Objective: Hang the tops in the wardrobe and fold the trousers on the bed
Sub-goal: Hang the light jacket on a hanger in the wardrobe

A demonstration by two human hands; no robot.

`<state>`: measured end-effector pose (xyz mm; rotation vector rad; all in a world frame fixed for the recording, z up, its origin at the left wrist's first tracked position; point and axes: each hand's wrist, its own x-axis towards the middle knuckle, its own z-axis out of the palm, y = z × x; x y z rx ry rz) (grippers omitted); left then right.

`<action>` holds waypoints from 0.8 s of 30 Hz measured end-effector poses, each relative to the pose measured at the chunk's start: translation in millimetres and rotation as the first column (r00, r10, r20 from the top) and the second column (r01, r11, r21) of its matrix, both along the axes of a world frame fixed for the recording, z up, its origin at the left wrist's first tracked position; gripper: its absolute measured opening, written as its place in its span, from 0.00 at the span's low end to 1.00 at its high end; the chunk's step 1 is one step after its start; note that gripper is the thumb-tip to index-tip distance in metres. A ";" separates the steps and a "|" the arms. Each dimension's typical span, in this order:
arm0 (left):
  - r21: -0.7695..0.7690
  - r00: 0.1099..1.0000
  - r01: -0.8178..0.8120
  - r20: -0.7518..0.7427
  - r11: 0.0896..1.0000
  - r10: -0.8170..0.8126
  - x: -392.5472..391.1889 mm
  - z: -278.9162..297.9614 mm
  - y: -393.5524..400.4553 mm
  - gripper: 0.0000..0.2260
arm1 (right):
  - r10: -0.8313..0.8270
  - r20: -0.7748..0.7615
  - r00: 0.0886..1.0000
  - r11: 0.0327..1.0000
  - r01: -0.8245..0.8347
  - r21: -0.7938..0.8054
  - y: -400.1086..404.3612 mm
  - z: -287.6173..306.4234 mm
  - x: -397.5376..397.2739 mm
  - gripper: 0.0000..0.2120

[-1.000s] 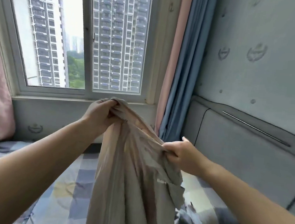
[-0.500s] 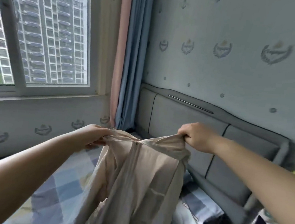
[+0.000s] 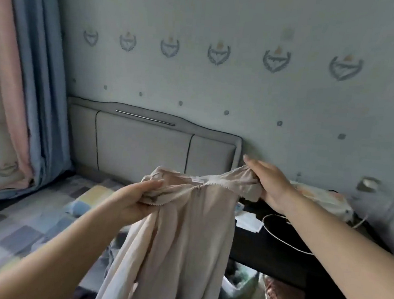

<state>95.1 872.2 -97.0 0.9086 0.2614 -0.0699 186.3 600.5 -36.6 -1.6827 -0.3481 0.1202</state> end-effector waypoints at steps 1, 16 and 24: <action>0.033 0.999 0.024 -0.031 0.999 -0.023 8.0 -4.3 -24.9 0.04 | -0.055 -0.025 0.998 0.997 0.057 0.061 -21.1 -2.4 -5.7 0.11; -0.113 0.933 0.359 0.018 0.927 -0.359 -1.0 -16.9 -382.5 0.08 | -0.580 -0.026 0.814 0.779 0.564 0.272 -362.4 0.4 -155.4 0.15; -0.334 0.786 0.618 0.238 0.711 -0.571 -23.6 24.5 -539.8 0.14 | -0.775 0.033 0.632 0.580 0.689 0.434 -500.8 31.0 -239.7 0.18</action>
